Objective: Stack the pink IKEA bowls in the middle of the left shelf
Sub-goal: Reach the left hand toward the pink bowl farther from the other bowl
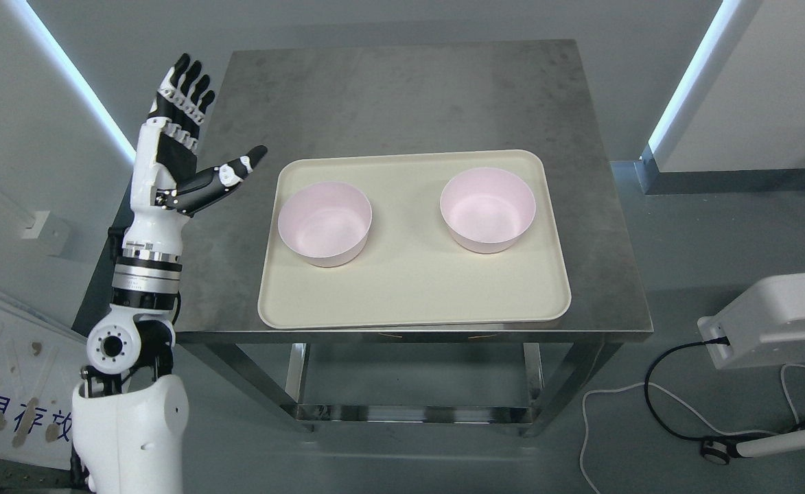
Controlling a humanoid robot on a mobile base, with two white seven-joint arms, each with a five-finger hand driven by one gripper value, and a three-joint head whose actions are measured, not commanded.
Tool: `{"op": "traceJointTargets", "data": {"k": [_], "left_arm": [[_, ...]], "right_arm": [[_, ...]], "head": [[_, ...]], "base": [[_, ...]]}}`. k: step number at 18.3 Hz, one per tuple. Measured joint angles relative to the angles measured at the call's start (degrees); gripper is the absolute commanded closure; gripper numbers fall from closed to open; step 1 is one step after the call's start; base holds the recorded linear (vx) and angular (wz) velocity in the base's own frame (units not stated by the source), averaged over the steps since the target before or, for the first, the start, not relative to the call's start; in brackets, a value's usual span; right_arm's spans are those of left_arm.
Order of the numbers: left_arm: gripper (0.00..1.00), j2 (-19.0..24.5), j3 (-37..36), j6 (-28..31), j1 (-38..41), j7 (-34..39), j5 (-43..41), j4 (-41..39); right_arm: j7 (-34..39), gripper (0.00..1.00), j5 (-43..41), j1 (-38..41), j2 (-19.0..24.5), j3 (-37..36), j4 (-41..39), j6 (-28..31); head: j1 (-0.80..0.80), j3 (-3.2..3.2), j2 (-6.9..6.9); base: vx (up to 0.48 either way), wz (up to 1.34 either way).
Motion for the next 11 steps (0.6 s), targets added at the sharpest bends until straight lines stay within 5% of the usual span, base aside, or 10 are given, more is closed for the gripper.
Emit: {"op": "traceJointTargets", "data": {"k": [4,11], "left_arm": [[0.01,6.8,-3.2,0.0,-7.0,-17.9,-5.5,4.9],[0.06,12.2,-6.6,4.0,-15.4,-23.7,-14.6,13.3]], "right_arm": [[0.0,0.00,0.0,0.0,0.0,0.0,0.0,0.0],[0.0,0.00,0.0,0.0,0.0,0.0,0.0,0.0]], "head": [[0.00,0.00,0.00],[0.00,0.00,0.00]], "base": [[0.000,0.00],[0.000,0.00]]}}
